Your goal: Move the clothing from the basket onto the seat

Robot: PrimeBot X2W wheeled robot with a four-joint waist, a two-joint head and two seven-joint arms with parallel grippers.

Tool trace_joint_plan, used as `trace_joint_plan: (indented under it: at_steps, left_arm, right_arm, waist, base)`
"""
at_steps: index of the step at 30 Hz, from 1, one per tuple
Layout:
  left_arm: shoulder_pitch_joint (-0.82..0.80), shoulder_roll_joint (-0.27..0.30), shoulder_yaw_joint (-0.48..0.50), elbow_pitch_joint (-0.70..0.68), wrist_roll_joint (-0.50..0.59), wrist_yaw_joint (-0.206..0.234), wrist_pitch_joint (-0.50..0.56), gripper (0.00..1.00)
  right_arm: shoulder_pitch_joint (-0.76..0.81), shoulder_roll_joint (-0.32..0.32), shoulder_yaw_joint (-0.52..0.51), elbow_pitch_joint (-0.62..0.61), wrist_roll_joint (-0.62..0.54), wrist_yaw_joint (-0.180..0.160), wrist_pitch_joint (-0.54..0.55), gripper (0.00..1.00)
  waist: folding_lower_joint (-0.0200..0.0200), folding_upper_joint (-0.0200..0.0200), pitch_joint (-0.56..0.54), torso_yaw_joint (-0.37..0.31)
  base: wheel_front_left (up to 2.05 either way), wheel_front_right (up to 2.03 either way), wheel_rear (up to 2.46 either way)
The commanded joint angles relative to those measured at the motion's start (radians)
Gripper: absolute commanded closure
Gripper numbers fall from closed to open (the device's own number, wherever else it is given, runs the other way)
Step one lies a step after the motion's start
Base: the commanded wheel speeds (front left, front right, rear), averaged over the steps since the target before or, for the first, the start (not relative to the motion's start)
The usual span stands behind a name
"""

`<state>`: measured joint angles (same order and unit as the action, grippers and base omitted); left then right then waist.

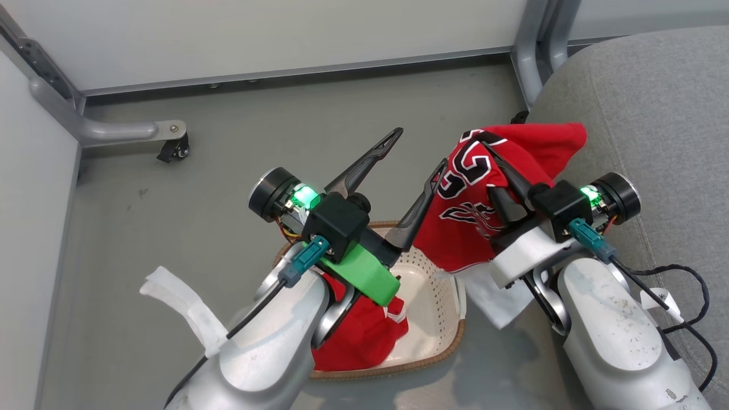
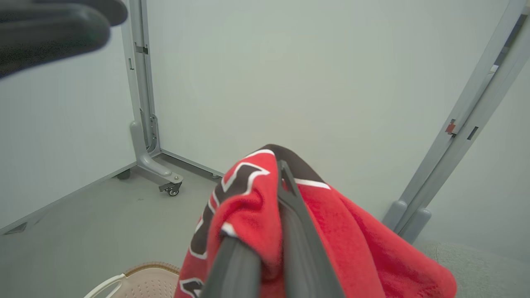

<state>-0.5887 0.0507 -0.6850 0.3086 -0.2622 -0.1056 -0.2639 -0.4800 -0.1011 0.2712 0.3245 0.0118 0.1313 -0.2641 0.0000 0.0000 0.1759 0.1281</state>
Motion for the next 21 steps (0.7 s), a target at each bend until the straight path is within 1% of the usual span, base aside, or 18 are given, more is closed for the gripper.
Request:
trace_joint_plan:
  at_steps: [1, 11, 21]
  left_arm:
    - [0.012, 0.0, 0.003, -0.001, 0.002, 0.005, -0.001, 0.0]
    - [0.015, 0.0, 0.011, 0.014, 0.028, 0.003, -0.001, 0.0]
    - [0.021, 0.002, 0.019, 0.033, 0.041, -0.005, -0.001, 0.0]
  right_arm:
    - [0.019, 0.0, -0.006, -0.003, 0.007, -0.001, -0.001, 1.0]
    - [0.049, 0.017, -0.05, -0.023, 0.026, -0.001, 0.0, 1.0]
    - [0.103, 0.038, -0.117, -0.078, 0.061, -0.001, 0.0, 1.0]
  waist:
    - [0.0, 0.0, 0.001, -0.003]
    - [0.0, 0.0, 0.015, -0.043]
    - [0.0, 0.0, 0.035, -0.13]
  base:
    - [0.0, 0.0, 0.0]
    - [0.0, 0.0, 0.0]
    - [0.0, 0.0, 0.0]
